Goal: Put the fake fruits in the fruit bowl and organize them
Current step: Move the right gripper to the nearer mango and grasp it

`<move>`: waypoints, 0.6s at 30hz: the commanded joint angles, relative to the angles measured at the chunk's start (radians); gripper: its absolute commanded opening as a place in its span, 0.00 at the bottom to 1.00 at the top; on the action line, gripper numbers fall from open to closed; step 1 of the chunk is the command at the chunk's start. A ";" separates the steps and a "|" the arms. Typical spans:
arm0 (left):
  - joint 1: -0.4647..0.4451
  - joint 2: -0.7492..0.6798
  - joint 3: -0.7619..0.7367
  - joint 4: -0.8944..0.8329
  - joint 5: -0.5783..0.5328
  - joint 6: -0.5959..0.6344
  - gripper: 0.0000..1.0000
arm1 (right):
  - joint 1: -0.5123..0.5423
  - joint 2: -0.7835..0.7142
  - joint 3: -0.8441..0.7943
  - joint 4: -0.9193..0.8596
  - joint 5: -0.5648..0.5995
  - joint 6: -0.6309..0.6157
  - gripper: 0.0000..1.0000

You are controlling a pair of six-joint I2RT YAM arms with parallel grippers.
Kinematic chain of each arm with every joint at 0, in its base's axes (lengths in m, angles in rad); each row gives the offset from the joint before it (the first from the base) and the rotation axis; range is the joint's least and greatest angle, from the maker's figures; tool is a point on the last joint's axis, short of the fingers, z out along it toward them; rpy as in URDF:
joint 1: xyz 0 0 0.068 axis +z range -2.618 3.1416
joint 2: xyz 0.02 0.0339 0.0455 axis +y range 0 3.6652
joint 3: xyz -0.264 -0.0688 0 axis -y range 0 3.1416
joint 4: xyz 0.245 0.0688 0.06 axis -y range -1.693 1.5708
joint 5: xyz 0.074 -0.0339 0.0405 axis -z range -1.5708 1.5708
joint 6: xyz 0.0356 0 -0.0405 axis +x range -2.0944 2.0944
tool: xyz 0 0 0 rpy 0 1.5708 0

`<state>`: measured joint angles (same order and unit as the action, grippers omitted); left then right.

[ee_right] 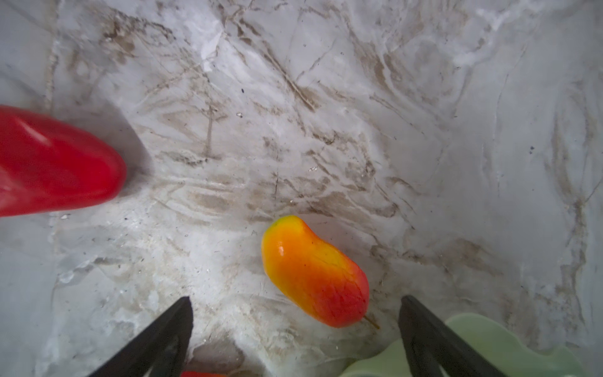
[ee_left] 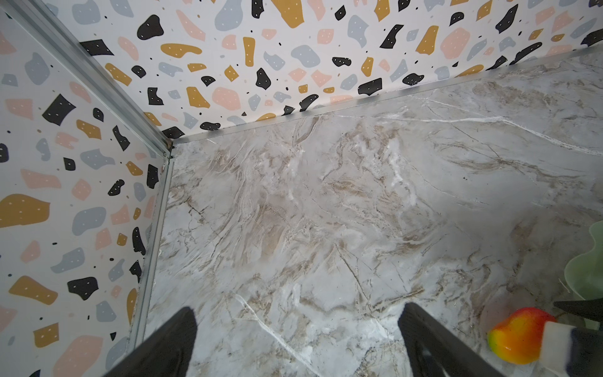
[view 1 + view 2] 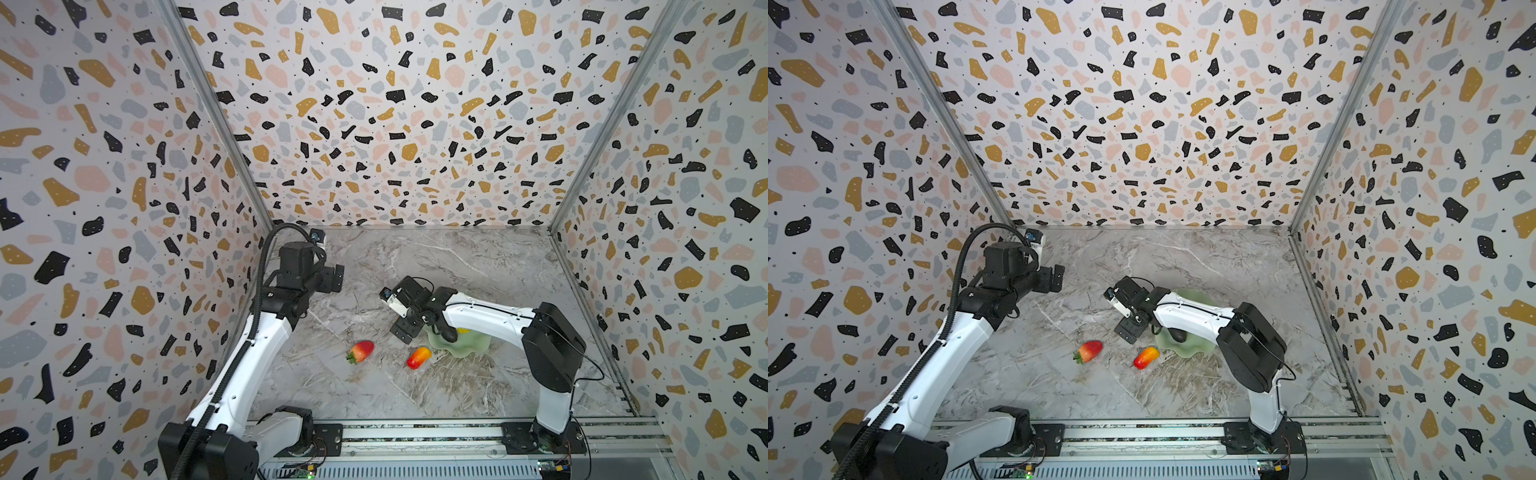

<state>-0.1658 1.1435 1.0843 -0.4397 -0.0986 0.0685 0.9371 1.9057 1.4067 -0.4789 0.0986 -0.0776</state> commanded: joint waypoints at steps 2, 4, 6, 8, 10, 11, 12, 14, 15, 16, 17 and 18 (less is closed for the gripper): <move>-0.003 -0.022 -0.013 0.038 -0.010 0.018 1.00 | -0.001 0.023 0.047 -0.029 -0.007 -0.027 0.97; -0.003 -0.024 -0.014 0.039 -0.010 0.019 1.00 | 0.000 0.038 0.055 -0.031 -0.007 -0.028 0.95; -0.003 -0.024 -0.014 0.039 -0.010 0.018 1.00 | 0.000 0.056 0.063 -0.036 -0.001 -0.027 0.91; -0.003 -0.024 -0.015 0.039 -0.010 0.018 1.00 | 0.000 0.070 0.070 -0.044 0.008 -0.025 0.89; -0.003 -0.025 -0.014 0.038 -0.009 0.020 0.99 | 0.000 0.080 0.072 -0.047 0.015 -0.024 0.87; -0.003 -0.025 -0.014 0.038 -0.010 0.019 1.00 | -0.001 0.086 0.072 -0.046 0.016 -0.023 0.87; -0.003 -0.027 -0.015 0.037 -0.010 0.019 1.00 | 0.000 0.089 0.072 -0.046 0.016 -0.022 0.86; -0.003 -0.027 -0.015 0.039 -0.010 0.020 1.00 | -0.001 0.098 0.075 -0.044 0.018 -0.020 0.80; -0.002 -0.027 -0.016 0.039 -0.010 0.019 1.00 | 0.000 0.103 0.079 -0.044 0.020 -0.018 0.77; -0.003 -0.027 -0.017 0.039 -0.010 0.019 1.00 | -0.001 0.109 0.084 -0.044 0.022 -0.014 0.75; -0.003 -0.027 -0.016 0.039 -0.010 0.020 1.00 | 0.000 0.115 0.091 -0.045 0.021 -0.013 0.72; -0.002 -0.027 -0.015 0.038 -0.011 0.020 1.00 | 0.000 0.120 0.095 -0.044 0.021 -0.012 0.68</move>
<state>-0.1658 1.1351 1.0828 -0.4397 -0.0990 0.0723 0.9371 2.0251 1.4620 -0.4965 0.1066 -0.0959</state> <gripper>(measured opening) 0.995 0.694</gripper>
